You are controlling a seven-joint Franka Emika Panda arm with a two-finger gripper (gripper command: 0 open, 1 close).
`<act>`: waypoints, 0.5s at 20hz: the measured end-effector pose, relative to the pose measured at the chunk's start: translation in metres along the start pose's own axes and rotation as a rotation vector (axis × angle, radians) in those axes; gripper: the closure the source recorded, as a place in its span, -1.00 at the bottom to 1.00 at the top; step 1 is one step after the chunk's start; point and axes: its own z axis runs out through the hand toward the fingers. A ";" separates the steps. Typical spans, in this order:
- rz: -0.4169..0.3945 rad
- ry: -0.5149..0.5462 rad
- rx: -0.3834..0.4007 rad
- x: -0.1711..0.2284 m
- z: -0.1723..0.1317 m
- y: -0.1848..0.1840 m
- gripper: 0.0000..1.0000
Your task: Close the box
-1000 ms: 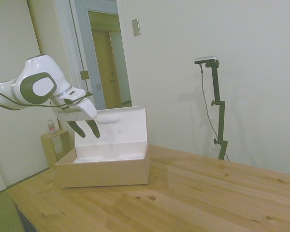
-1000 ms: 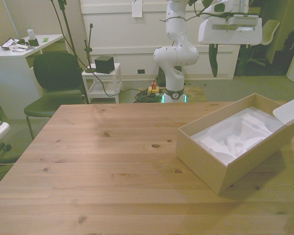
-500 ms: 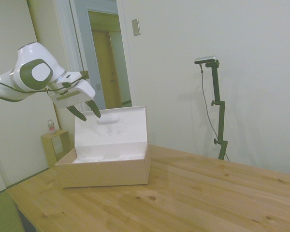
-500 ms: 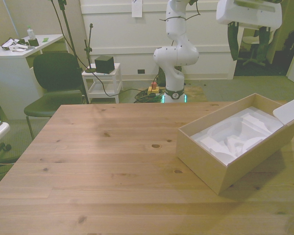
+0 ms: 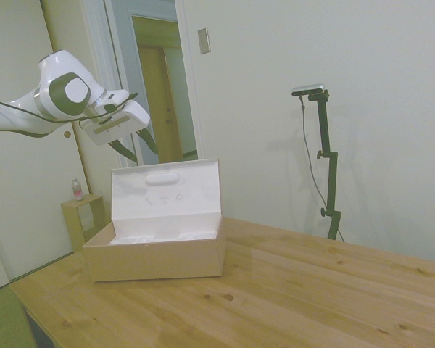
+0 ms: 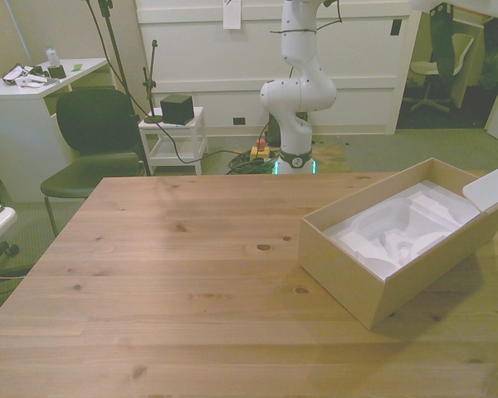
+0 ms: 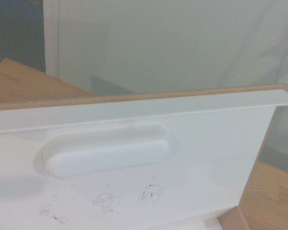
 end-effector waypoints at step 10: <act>-0.042 -0.001 -0.004 0.015 0.030 -0.044 -1.00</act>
